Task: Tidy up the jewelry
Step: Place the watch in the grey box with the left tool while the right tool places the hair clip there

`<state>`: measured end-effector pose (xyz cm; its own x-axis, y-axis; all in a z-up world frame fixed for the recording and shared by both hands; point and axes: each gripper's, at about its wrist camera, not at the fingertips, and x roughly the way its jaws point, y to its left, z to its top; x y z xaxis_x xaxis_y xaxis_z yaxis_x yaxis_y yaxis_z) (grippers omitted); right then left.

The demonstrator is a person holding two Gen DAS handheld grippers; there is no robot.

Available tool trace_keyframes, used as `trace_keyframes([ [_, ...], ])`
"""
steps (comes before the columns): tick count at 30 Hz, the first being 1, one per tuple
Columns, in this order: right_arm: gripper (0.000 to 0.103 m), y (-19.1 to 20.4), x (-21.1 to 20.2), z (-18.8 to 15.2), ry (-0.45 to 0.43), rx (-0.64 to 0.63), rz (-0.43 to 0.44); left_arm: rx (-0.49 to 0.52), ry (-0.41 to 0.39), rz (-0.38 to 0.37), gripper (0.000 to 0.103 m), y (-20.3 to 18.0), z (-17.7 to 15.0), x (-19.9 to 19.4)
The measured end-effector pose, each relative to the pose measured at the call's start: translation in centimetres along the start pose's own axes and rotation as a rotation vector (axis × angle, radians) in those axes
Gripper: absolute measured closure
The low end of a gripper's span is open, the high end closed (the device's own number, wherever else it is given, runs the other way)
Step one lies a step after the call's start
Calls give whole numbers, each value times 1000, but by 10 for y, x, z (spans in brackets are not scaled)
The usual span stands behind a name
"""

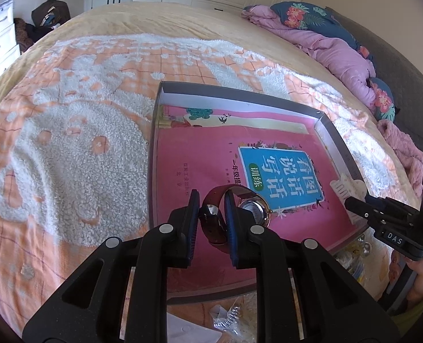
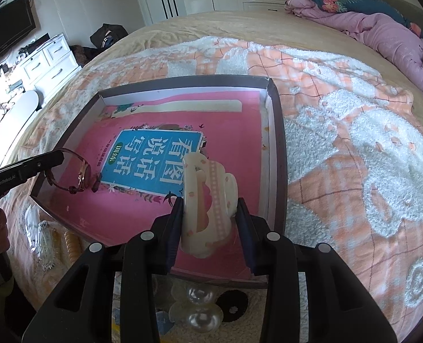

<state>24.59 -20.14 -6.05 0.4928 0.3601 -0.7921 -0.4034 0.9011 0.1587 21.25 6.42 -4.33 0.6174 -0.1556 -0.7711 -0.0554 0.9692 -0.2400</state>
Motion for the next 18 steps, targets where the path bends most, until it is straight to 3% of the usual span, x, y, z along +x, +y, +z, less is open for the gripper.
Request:
trace_keyframes([
  [2, 68, 0, 0, 0, 3, 4, -2, -1, -3, -1, 92, 0, 0, -1],
  [5, 55, -1, -3, -1, -3, 17, 5, 1, -4, -2, 92, -1, 1, -2],
  [8, 54, 0, -12, -2, -23, 14, 7, 4, -7, 1, 92, -1, 2, -5],
  [12, 45, -1, -30, -4, -55, 27, 26, -2, -23, 6, 67, -1, 2, -14],
  [14, 42, -1, -38, -5, -69, 30, 29, -5, -36, 5, 64, 0, 3, -20],
  [18, 37, -2, -57, -11, -95, 41, 39, -11, -65, 9, 45, -1, 1, -34],
])
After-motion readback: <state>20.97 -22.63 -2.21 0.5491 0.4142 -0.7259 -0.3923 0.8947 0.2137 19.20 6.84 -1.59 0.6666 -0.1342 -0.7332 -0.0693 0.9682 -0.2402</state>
